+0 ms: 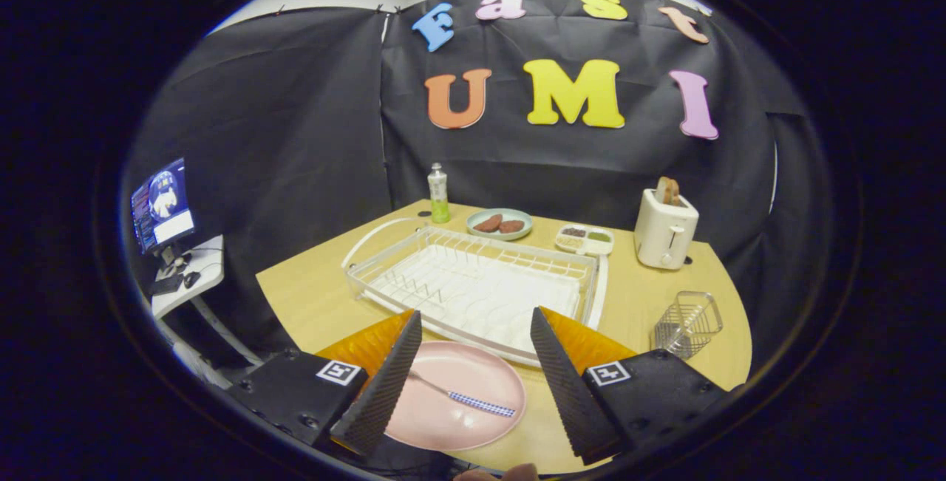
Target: Take the plate from the dish rack, then take the spoon from the basket and place it into the plate.
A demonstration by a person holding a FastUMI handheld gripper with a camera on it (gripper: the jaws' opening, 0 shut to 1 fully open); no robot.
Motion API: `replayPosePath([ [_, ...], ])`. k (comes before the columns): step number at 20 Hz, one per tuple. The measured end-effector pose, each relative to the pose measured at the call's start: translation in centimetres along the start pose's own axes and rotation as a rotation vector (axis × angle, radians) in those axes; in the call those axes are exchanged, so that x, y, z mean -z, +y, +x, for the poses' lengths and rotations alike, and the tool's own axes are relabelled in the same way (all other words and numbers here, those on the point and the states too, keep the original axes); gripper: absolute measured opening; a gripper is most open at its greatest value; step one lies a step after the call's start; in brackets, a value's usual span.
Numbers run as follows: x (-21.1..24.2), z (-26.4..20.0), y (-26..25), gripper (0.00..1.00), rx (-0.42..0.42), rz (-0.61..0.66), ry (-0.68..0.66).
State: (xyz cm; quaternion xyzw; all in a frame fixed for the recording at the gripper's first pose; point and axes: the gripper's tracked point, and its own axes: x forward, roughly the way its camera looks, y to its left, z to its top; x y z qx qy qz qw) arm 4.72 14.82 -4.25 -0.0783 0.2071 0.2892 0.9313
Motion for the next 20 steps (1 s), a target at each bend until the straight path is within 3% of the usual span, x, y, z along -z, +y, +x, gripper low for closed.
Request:
replayPosePath([
  [14,-2.6,-10.1,-7.6,1.00,0.380,0.060,-0.362],
  [20,-2.3,-11.5,-8.3,1.00,0.415,0.086,-0.396],
])
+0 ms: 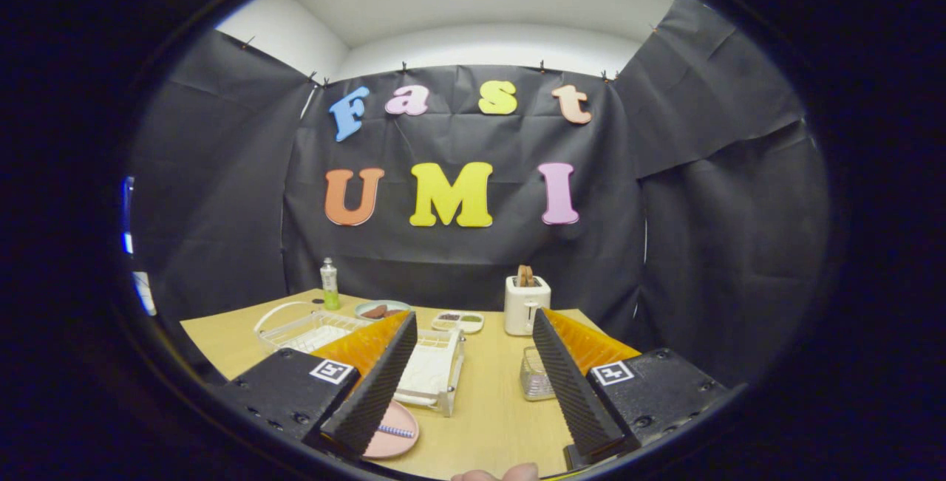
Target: Take the plate from the dish rack, then take the spoon from the basket and place it into the plate.
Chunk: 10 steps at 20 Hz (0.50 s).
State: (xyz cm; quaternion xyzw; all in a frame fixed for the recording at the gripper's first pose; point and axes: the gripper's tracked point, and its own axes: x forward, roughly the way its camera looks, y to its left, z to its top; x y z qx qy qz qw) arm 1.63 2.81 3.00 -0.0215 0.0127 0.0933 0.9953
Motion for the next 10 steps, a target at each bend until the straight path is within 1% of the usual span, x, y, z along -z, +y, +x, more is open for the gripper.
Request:
replayPosePath([
  [6,-0.79,-0.15,-1.02,1.00,0.024,0.012,-0.009],
  [8,-0.53,-0.06,-0.59,1.00,0.021,0.020,-0.005],
  [10,-0.27,0.36,-0.62,1.00,0.036,0.034,-0.011],
])
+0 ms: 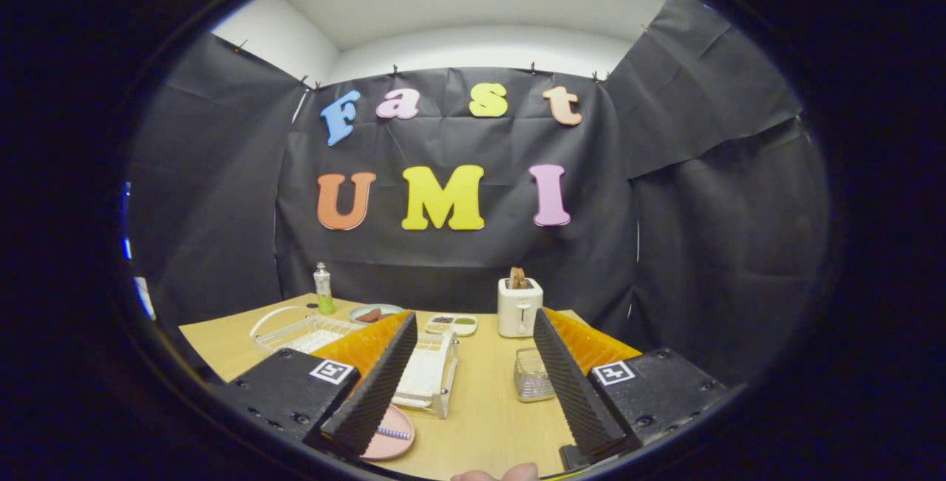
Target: Take the plate from the dish rack, then take the spoon from the basket and place it into the plate.
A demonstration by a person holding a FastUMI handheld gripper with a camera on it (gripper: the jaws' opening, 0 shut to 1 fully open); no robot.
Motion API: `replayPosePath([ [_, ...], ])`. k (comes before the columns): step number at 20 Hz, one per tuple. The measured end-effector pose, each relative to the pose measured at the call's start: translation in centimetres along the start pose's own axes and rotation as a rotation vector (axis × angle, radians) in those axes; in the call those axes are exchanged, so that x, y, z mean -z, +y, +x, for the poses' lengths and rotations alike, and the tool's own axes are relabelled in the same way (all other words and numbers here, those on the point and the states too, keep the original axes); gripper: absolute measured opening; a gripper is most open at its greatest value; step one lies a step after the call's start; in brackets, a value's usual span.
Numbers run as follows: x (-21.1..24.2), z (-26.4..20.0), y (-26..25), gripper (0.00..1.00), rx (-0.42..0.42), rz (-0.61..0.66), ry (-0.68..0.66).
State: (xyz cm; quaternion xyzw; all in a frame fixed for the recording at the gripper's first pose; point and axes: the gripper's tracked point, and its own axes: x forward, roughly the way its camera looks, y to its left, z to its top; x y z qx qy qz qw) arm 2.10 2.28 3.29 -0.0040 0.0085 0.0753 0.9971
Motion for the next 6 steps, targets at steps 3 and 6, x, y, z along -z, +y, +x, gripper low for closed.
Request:
replayPosePath([
  [3,0.46,0.71,0.68,1.00,0.003,-0.003,0.011],
  [6,0.48,0.77,0.78,1.00,-0.006,-0.005,0.027],
])
